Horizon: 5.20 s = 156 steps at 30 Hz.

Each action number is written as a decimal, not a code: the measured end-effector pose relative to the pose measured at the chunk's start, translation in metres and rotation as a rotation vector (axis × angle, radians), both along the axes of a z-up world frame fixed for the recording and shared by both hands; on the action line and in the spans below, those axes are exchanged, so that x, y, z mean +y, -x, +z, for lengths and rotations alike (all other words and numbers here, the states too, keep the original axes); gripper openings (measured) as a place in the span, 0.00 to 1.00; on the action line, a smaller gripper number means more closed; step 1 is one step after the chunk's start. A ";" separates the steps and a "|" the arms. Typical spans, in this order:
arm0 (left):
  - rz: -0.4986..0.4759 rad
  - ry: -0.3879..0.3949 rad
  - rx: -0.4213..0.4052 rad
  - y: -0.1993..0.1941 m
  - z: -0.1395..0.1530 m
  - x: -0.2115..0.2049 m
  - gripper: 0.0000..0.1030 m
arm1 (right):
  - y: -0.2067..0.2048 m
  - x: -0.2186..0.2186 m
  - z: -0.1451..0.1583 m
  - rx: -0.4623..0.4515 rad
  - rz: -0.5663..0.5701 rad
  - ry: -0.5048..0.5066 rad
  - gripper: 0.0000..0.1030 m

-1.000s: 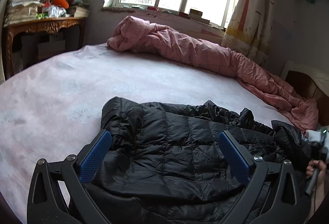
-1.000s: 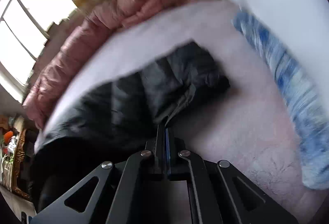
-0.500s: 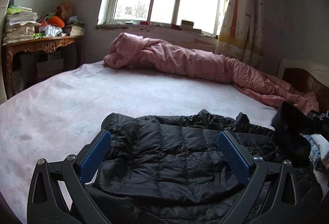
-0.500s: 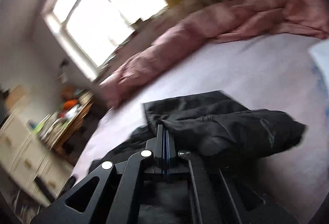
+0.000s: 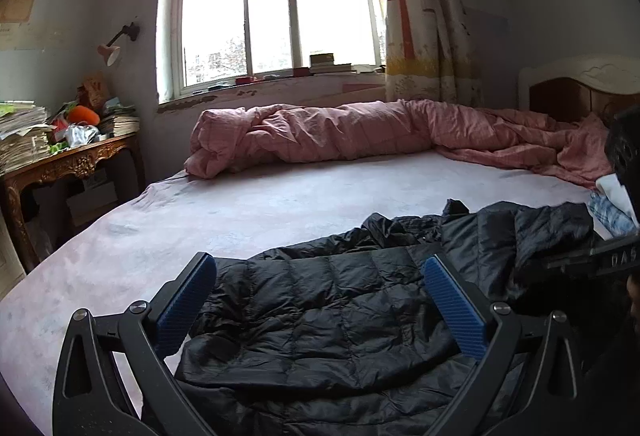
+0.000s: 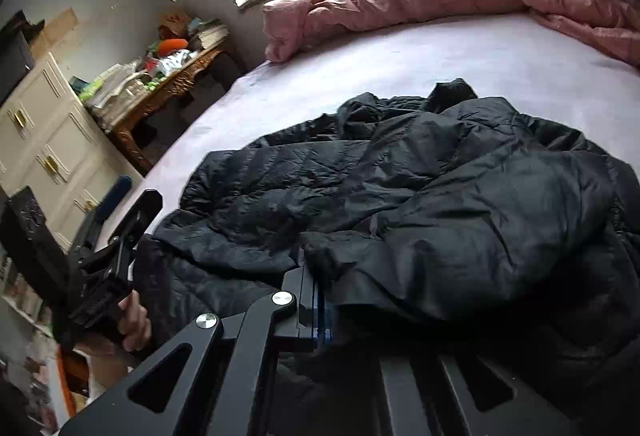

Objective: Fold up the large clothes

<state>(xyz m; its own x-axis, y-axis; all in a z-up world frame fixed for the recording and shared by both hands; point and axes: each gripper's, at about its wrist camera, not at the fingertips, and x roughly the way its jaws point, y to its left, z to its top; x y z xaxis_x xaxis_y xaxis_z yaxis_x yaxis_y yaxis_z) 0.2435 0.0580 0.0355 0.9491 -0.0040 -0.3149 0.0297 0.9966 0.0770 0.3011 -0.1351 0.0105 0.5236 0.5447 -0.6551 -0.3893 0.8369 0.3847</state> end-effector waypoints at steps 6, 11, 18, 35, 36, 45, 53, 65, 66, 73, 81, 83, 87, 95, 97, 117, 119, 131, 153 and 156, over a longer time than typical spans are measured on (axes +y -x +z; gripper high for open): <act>-0.059 -0.016 0.006 0.005 0.000 -0.011 1.00 | -0.001 -0.038 0.032 -0.080 -0.113 -0.081 0.62; -0.167 -0.011 0.039 0.025 0.017 -0.040 1.00 | 0.013 -0.082 0.070 -0.177 -0.317 -0.030 0.62; -0.334 -0.146 0.163 -0.001 0.022 -0.136 1.00 | 0.032 -0.154 0.103 -0.212 -0.590 0.058 0.62; -0.211 -0.209 0.235 -0.073 0.006 -0.221 0.01 | 0.026 -0.236 0.095 -0.177 -0.782 0.080 0.75; -0.184 -0.168 0.214 -0.071 0.014 -0.207 0.00 | 0.025 -0.235 0.094 -0.175 -0.774 0.089 0.75; 0.071 -0.125 0.023 -0.034 0.075 -0.073 0.00 | 0.004 -0.198 0.076 -0.161 -0.625 0.185 0.75; -0.238 -0.176 0.154 -0.041 0.041 -0.116 0.16 | -0.021 -0.145 0.042 -0.091 -0.506 0.366 0.74; -0.210 -0.412 0.325 -0.098 -0.021 -0.235 0.73 | -0.019 -0.183 0.046 -0.074 -0.598 0.324 0.74; -0.182 -0.405 0.332 -0.105 -0.023 -0.232 0.67 | -0.019 -0.184 0.047 -0.075 -0.598 0.322 0.74; -0.062 -0.240 0.248 -0.095 0.008 -0.155 0.08 | -0.023 -0.175 0.042 -0.079 -0.567 0.366 0.74; 0.108 -0.023 0.258 -0.076 0.025 -0.030 0.09 | -0.029 -0.160 0.029 -0.059 -0.501 0.298 0.74; 0.138 -0.006 0.275 -0.072 0.016 -0.012 0.15 | -0.032 -0.153 0.024 -0.061 -0.468 0.285 0.74; 0.247 0.000 0.256 -0.060 -0.006 0.008 0.10 | -0.042 -0.133 0.003 -0.005 -0.386 0.322 0.74; 0.285 0.025 0.342 -0.069 -0.039 0.025 0.15 | -0.061 -0.119 -0.021 0.044 -0.349 0.397 0.74; 0.244 0.051 0.349 -0.070 -0.041 0.026 0.28 | -0.065 -0.115 -0.031 0.065 -0.326 0.429 0.68; 0.285 0.001 0.517 -0.094 -0.067 0.027 0.64 | -0.034 -0.146 0.014 -0.009 -0.460 0.345 0.65; 0.291 0.020 0.525 -0.095 -0.069 0.032 0.62 | -0.026 -0.130 0.022 -0.005 -0.388 0.402 0.65; 0.283 0.017 0.490 -0.087 -0.066 0.029 0.61 | -0.051 -0.100 -0.047 0.150 -0.313 0.571 0.65; 0.199 -0.004 0.008 -0.011 0.008 0.011 1.00 | 0.018 -0.097 0.073 -0.240 -0.487 0.334 0.87; 0.181 0.021 -0.035 0.000 0.017 0.013 1.00 | 0.026 -0.087 0.080 -0.317 -0.480 0.357 0.87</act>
<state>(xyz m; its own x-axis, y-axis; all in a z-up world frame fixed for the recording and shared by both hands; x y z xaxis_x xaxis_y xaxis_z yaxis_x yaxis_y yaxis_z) 0.2438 0.0706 0.0529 0.9451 0.1621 -0.2837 -0.1530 0.9867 0.0541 0.2755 -0.2225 0.0909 0.8497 -0.0174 -0.5269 0.0088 0.9998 -0.0188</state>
